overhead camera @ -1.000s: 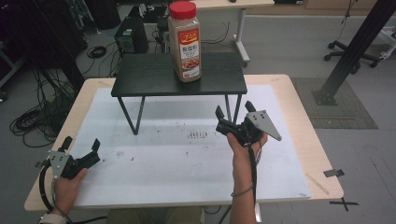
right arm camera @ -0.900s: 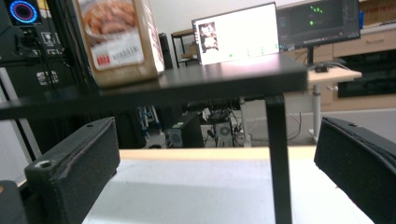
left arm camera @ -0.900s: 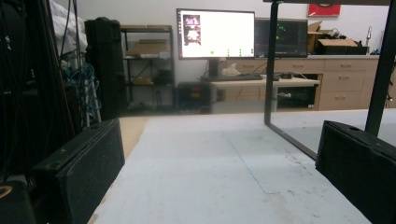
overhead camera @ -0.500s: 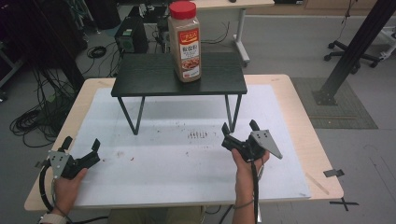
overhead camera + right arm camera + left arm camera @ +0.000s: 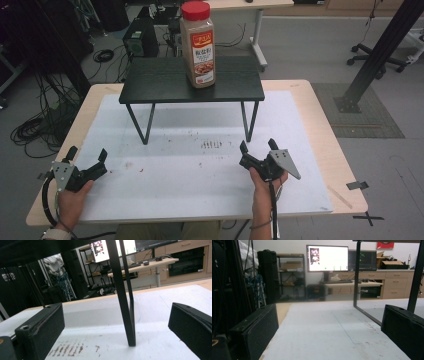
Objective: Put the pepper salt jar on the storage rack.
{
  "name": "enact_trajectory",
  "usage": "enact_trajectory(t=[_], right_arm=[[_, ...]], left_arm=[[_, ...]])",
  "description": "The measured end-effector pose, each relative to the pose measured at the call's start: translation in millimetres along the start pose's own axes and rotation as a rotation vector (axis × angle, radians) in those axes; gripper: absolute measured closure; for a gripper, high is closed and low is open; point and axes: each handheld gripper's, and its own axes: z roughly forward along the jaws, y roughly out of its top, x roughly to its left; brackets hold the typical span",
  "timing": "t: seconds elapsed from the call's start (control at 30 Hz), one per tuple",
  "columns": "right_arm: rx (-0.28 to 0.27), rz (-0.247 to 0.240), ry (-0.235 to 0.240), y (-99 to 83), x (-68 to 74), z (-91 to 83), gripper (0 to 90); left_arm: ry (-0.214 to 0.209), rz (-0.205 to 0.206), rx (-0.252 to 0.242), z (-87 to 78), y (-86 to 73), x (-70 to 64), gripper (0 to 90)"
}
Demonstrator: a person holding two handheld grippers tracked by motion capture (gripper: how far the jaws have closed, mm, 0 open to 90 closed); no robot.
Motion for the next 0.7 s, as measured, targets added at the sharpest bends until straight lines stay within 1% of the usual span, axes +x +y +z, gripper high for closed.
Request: enact_trajectory(t=[0.23, 0.57, 0.7], right_arm=[[0.013, 0.001, -0.007, -11.7, -1.0, 0.0, 0.3], [0.049, -0.003, -0.016, -29.7, -3.4, 0.4, 0.4], [0.053, -0.023, -0.017, -31.7, -2.5, 0.3, 0.7]], left_arm=[[0.0, 0.001, -0.001, 0.0, 0.0, 0.0, 1.5], [-0.001, 0.001, -0.003, -0.3, 0.0, 0.0, 1.5], [-0.002, 0.001, -0.005, -0.3, -0.1, -0.1, 1.5]])
